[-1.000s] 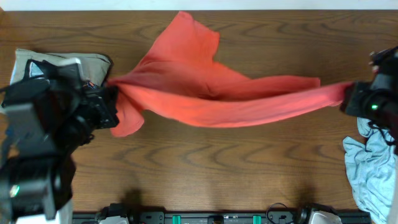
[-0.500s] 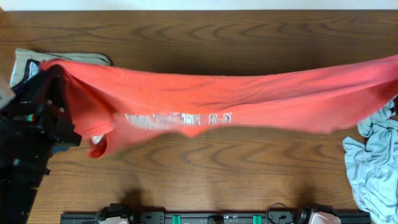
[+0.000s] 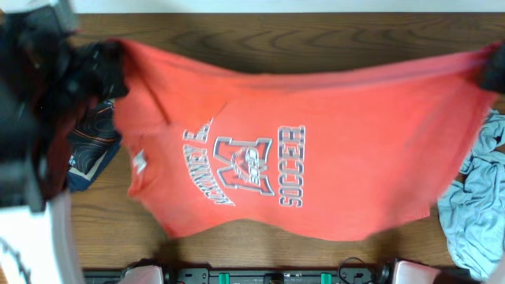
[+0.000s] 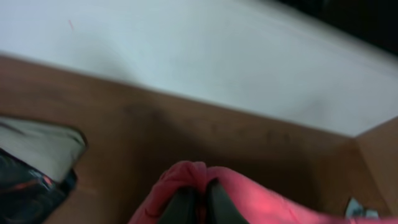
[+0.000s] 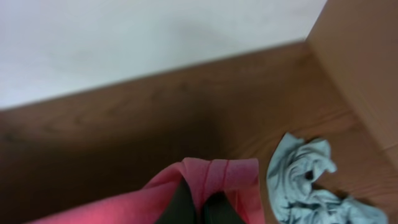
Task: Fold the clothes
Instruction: 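Lift the red-orange shirt high with both grippers, stretching it between them, then swing the shirt forward and lay it flat on the table with both grippers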
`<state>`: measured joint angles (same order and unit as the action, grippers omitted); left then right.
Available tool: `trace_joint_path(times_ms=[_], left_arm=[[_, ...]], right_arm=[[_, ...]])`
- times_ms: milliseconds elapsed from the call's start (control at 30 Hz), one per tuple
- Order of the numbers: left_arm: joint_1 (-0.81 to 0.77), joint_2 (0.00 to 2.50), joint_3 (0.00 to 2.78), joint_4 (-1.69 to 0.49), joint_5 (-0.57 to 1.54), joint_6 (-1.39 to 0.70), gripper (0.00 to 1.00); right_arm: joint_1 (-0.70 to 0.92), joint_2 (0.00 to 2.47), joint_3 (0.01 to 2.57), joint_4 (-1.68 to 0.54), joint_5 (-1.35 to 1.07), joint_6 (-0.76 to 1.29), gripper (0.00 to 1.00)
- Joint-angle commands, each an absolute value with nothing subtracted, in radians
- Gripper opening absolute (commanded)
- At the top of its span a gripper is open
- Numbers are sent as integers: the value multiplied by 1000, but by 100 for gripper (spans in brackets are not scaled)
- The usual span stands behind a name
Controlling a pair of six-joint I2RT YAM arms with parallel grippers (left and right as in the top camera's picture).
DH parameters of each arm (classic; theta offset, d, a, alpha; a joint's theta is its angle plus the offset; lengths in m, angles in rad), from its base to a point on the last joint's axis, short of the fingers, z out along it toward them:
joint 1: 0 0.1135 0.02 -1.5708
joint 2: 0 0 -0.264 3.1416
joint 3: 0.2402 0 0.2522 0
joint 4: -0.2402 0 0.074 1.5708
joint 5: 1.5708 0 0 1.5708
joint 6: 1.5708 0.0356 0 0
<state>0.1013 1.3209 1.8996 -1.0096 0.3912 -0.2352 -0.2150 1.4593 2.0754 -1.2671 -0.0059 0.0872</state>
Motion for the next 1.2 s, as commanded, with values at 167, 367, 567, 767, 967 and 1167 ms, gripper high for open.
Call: trace_joint_path(times_ms=[167,367,567,767,967,1167], left_arm=[[105,1599,1903,-841,439,-188,6],[105,1716,1903,-455,438,-204,6],[131,1721,1966,-74,355,-435,6],[178,1718,2097,-19,420,-529,6],[179,1711,2104,-454,600,-452,6],[178,1715,2048,-1027,596,-237,6]], right_arm=[[-228,1737,2080,-1134,-44,73,1],[-229,1822,2080,-805,-121,125,1],[-257,1776,2109,-504,-112,165,1],[-295,1727,2136,-547,-21,185,1],[-305,1745,2134,-786,64,147,1],[-305,1814,2117,-1058,103,80,1]])
